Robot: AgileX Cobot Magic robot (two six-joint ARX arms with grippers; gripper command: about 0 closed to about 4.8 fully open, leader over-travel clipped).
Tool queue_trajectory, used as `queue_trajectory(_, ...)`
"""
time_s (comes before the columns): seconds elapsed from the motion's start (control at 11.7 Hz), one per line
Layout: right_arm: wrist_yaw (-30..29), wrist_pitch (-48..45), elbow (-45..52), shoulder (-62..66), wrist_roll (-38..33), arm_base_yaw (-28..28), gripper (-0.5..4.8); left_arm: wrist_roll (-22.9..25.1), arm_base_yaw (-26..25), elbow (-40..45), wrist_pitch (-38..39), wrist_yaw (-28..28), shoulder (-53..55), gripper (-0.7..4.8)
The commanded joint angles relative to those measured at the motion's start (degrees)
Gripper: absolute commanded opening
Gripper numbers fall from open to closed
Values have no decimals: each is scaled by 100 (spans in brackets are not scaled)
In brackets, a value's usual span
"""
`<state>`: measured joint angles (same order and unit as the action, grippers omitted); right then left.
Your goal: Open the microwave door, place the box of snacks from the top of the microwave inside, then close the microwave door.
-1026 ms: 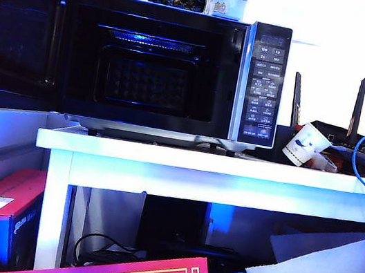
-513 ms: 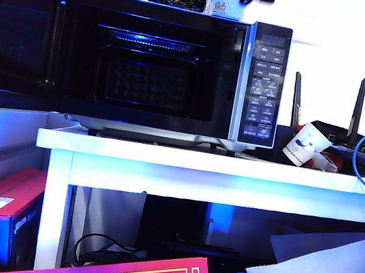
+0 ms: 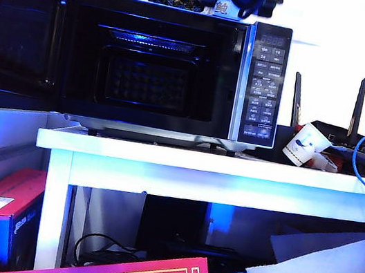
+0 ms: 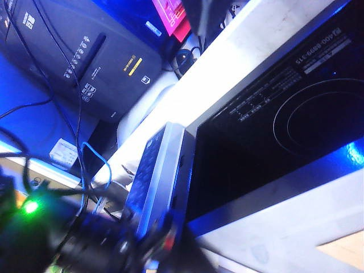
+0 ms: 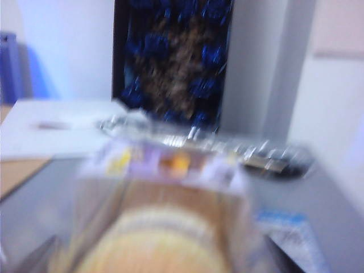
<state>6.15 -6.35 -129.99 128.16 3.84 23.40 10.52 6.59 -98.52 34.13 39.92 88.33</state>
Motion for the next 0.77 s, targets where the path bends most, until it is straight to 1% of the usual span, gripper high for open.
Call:
queue_trajectory(0.09,-225,153,-28,-24,-232,-55,269,2,7,-17,-9,42,-20,-5)
queue_trajectory(0.43,-223,212,-28,-116,-227,-52,273,2,7,-17,13,42,-20,-5)
queue_trajectory(0.77,-179,741,-28,-634,-184,-52,273,0,7,-17,13,39,-20,-5)
